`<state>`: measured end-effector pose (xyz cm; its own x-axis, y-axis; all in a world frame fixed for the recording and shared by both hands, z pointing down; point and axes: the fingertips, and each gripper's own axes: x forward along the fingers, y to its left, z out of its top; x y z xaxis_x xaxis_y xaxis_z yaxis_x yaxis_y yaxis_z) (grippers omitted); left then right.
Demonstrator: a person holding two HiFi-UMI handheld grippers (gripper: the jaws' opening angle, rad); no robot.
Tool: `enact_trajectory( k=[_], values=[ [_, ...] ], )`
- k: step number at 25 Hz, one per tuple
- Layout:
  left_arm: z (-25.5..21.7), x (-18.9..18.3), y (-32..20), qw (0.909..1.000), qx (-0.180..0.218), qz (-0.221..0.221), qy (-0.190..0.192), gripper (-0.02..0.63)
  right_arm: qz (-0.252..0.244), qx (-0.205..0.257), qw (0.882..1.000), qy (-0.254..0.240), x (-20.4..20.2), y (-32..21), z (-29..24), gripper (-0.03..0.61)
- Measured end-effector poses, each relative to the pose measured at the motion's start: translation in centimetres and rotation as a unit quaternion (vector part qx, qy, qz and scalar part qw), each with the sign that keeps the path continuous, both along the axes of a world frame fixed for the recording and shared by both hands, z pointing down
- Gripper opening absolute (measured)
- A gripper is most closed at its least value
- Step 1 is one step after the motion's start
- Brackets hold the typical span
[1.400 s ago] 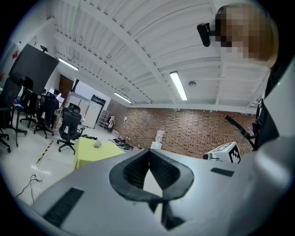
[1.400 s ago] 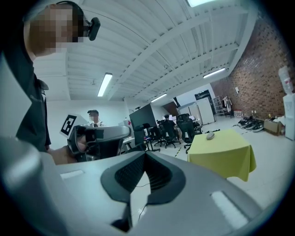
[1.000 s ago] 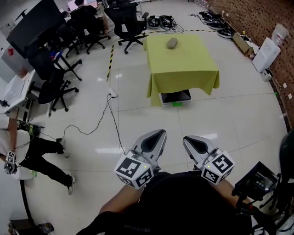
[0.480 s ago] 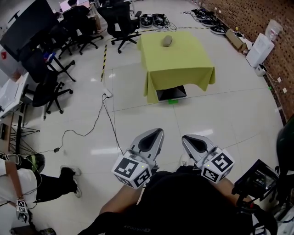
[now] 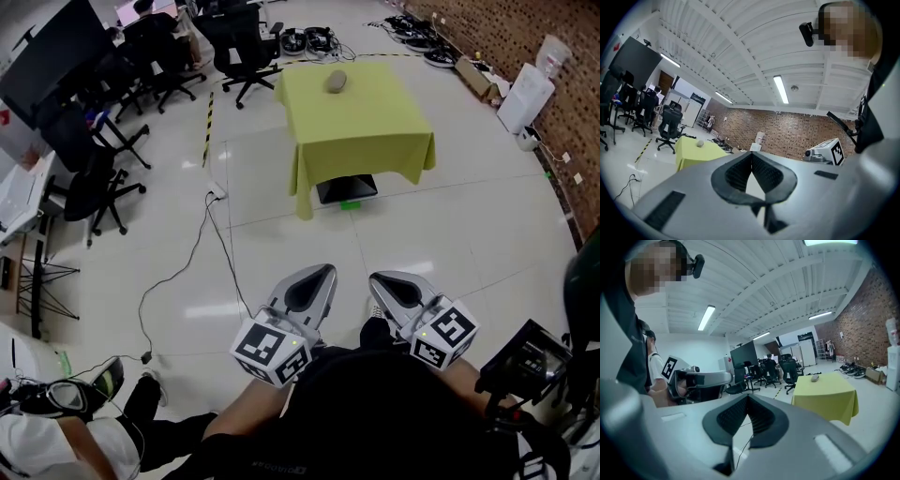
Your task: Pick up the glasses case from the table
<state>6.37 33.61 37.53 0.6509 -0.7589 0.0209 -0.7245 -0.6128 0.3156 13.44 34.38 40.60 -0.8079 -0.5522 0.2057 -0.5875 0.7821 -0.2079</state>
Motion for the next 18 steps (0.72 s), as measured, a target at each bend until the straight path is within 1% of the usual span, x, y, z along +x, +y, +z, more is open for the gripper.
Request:
enact_trajectory(
  k=[5, 11, 15, 18],
  values=[
    [0.9, 1.3, -0.2, 1.0000, 0.001, 0.007, -0.003, 0.008, -0.004, 0.001, 1.000, 0.002, 0.5, -0.5, 0.7, 0.002],
    [-0.5, -0.4, 0.1, 1.0000, -0.003, 0.007, -0.005, 0.008, 0.001, -0.005, 1.000, -0.002, -0.9, 0.1, -0.5, 0.002],
    [1.8, 1.2, -2.7, 0.9999, -0.007, -0.005, -0.013, 0.008, -0.006, -0.012, 1.000, -0.011, 0.8, -2.5, 2.1, 0.002],
    [1.8, 1.1, -3.2, 0.9998, -0.014, -0.006, -0.014, 0.008, -0.005, -0.016, 1.000, -0.016, 0.7, -3.1, 1.9, 0.002]
  ],
)
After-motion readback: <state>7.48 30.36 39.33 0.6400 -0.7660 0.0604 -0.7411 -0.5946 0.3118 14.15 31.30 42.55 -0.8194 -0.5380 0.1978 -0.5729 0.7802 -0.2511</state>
